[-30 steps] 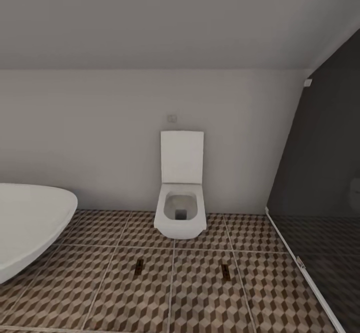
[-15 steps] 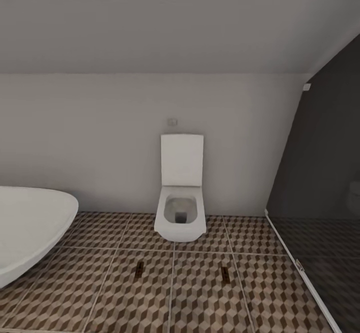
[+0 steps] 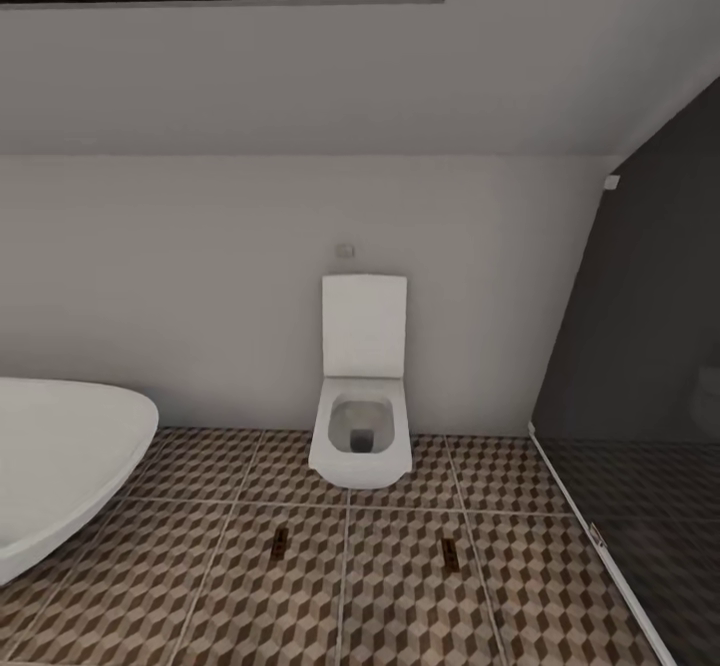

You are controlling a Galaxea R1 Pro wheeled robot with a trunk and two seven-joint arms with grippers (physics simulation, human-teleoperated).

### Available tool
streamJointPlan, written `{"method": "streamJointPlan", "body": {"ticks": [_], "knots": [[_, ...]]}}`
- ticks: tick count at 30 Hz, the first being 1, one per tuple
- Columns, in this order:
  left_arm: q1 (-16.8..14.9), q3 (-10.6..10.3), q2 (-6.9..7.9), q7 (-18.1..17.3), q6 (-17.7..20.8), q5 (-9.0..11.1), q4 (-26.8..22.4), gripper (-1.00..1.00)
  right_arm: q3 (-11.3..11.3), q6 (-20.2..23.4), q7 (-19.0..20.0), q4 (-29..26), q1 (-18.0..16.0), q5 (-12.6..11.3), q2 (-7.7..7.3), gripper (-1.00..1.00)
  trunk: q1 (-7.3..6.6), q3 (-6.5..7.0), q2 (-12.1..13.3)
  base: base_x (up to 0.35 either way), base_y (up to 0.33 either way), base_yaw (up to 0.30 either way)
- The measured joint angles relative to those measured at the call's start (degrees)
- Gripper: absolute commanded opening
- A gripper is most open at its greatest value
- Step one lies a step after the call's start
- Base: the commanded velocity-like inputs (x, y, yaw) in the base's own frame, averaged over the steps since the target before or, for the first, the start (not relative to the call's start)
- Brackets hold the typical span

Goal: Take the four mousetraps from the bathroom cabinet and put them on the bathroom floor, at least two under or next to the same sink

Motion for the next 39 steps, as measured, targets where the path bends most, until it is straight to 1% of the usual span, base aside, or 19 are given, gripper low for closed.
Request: {"method": "streamJointPlan", "body": {"ticks": [11,21,30,39], "knots": [[1.15,0.0,-0.37,0.0,-0.12,-0.06,0.0,1.0,0.0,-0.39,0.0,0.0,2.01,0.01,0.15,1.0,-2.42,1.98,4.41,0.0,0.0,0.0],[2.01,0.0,-0.57,0.02,-1.93,-0.1,-0.07,1.0,0.02,-0.39,0.03,0.0,3.75,0.04,0.53,1.0,-4.61,3.77,8.43,0.0,0.0,0.0],[2.61,0.0,-1.28,-0.01,-2.3,-0.12,-0.07,1.0,0.0,-0.31,0.07,0.0,4.1,0.02,0.65,1.0,-6.59,5.39,12.04,0.0,0.0,0.0],[2.81,0.0,-1.45,0.02,-2.34,-0.09,-0.07,1.0,0.0,-0.18,0.08,0.0,4.14,-0.04,0.69,1.0,-8.57,7.01,15.65,0.0,0.0,0.0]]}}
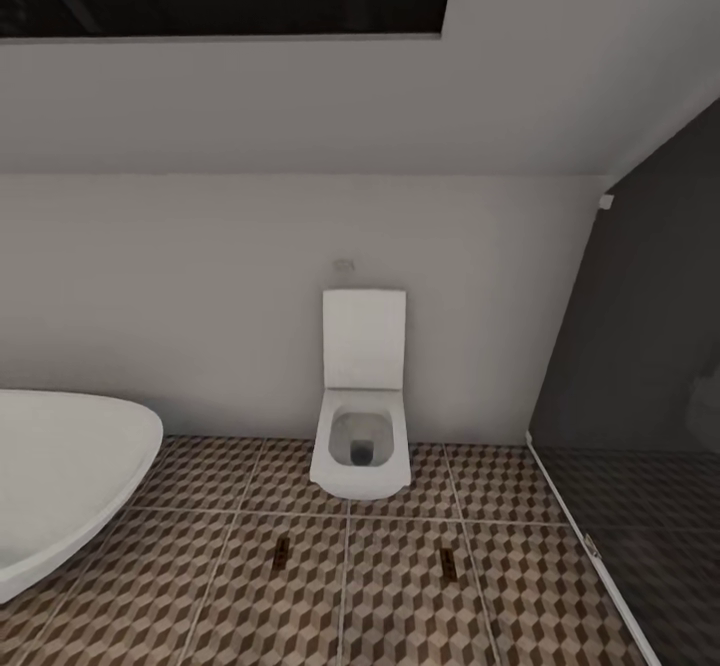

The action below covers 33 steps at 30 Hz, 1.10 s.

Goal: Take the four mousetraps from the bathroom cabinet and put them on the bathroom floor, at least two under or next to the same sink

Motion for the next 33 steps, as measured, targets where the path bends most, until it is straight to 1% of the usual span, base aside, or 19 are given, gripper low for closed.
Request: {"method": "streamJointPlan", "body": {"ticks": [3,23,33], "knots": [[0.07,0.0,-0.01,0.0,0.01,0.0,0.0,1.0,0.0,0.17,0.0,0.0,0.0,0.0,-0.03,1.0,-0.66,0.54,1.2,0.0,0.0,0.0],[0.15,0.06,-0.11,0.0,0.08,-0.08,0.0,1.0,0.0,0.74,-0.02,-0.01,0.01,-0.09,-0.12,1.0,-0.67,0.55,1.22,0.0,0.0,0.0],[0.16,0.08,-0.78,0.0,0.06,-0.05,0.0,1.0,-0.03,0.66,0.05,-0.04,0.01,0.0,-0.2,1.0,-0.67,0.55,1.22,0.0,0.0,0.0]]}}
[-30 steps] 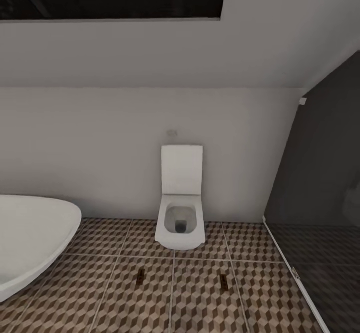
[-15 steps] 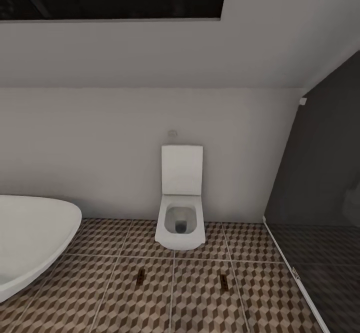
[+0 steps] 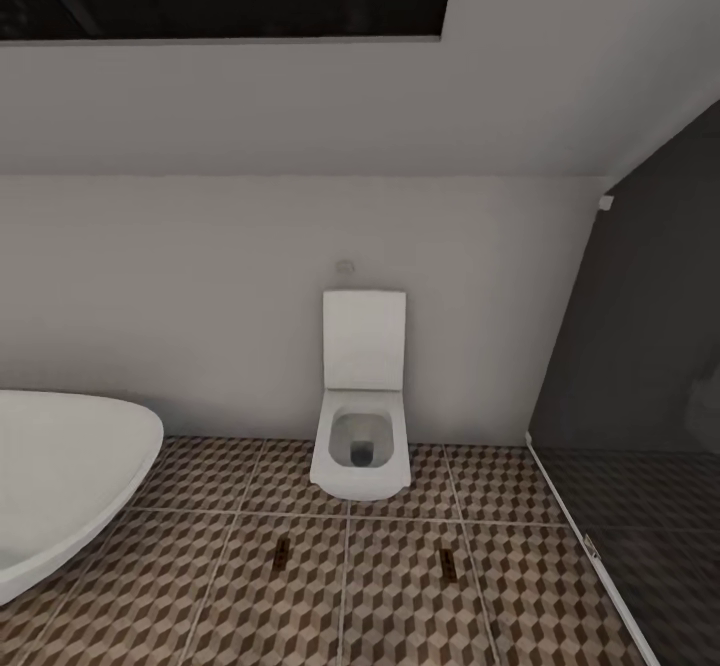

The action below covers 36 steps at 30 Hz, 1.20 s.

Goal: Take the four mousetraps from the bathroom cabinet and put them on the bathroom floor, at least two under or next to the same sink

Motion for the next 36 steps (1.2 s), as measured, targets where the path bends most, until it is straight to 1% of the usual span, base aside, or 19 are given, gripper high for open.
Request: {"method": "streamJointPlan", "body": {"ticks": [9,26,36], "knots": [[0.0,0.0,-0.11,-0.02,-0.02,-0.03,0.0,1.0,-0.03,-0.29,0.23,0.03,0.0,-0.2,0.12,1.0,0.0,0.21,0.0,0.0,0.0,0.0],[0.0,0.0,-0.19,-0.06,-0.04,-0.03,0.0,1.0,-0.14,-0.47,0.43,0.04,0.0,-0.52,0.21,1.0,0.0,1.63,0.0,0.0,0.0,0.0],[0.04,-0.04,-1.13,-0.09,-0.03,-0.08,0.0,1.0,-0.14,-0.47,0.43,0.04,0.0,-0.52,0.2,1.0,0.0,2.53,0.0,0.0,0.0,0.0]]}}
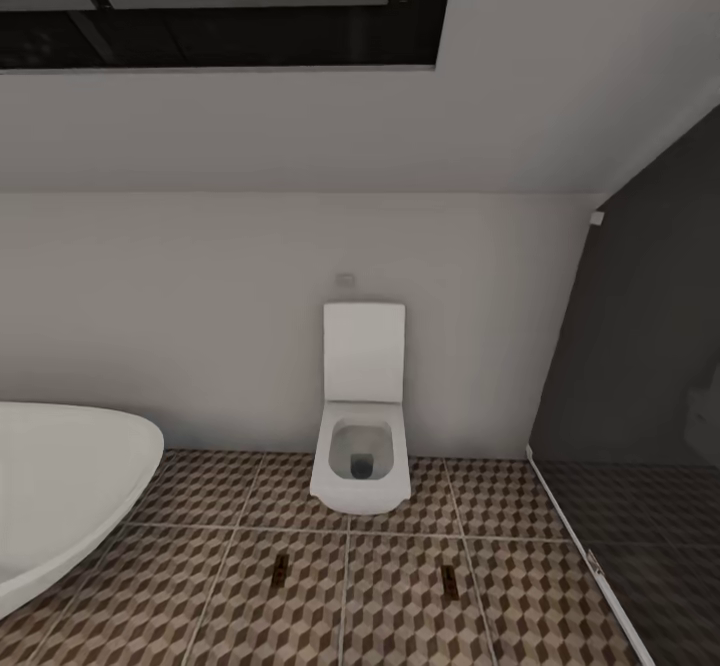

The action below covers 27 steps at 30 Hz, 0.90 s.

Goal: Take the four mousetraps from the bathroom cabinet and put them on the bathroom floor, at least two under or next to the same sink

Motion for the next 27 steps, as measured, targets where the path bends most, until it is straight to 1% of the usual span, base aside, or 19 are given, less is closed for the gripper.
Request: {"method": "streamJointPlan", "body": {"ticks": [10,18,27], "knots": [[0.68,-0.04,-1.07,-0.13,-0.01,-0.26,-0.01,1.0,0.0,0.0,0.0,0.0,0.0,0.0,-0.03,1.0,0.0,0.9,0.0,0.0,0.0,0.0],[0.82,-0.05,-1.24,-0.08,-0.01,-0.37,-0.01,1.0,0.0,0.03,0.0,0.0,0.0,0.0,-0.02,1.0,0.0,1.56,0.0,0.0,0.0,0.0],[0.85,-0.05,-1.24,-0.06,-0.01,-0.34,-0.01,1.0,0.0,0.25,-0.33,0.0,0.0,0.09,0.05,1.0,0.0,1.76,0.0,0.0,0.0,0.0]]}}
